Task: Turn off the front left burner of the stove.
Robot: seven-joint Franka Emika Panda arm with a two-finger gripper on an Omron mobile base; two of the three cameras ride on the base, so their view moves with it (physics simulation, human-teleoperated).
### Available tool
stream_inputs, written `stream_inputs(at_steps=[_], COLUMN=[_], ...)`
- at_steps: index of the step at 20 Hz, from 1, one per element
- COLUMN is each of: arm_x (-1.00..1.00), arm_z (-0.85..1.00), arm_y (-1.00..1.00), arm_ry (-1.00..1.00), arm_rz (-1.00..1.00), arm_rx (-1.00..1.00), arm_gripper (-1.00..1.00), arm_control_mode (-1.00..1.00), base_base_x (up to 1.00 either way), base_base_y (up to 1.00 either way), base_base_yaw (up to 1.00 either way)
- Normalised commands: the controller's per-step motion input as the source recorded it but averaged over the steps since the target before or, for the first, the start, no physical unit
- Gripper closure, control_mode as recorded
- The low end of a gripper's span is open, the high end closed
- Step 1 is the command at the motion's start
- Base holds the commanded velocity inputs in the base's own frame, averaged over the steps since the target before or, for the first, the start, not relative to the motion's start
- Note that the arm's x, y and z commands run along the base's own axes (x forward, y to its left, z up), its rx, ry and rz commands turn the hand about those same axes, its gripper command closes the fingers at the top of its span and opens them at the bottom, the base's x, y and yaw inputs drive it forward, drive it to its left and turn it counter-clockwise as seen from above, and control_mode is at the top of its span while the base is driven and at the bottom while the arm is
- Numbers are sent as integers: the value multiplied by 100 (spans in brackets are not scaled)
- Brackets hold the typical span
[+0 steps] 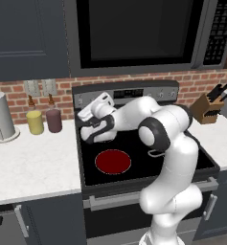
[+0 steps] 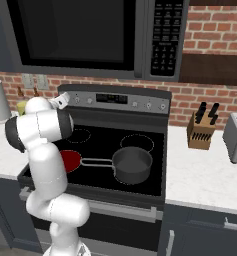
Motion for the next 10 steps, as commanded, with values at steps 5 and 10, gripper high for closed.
stream_inputs(at_steps=[5,10], arm_x=[2,12], arm_z=[-7,-19], arm_y=[8,-4], arm_ry=[-4,-2], arm_rz=[0,6], arm_rx=[-1,-3], arm_gripper=[-100,-100], arm_control_mode=[-100,-100], base_base_x=[0,0], base_base_y=[0,0], base_base_yaw=[0,0])
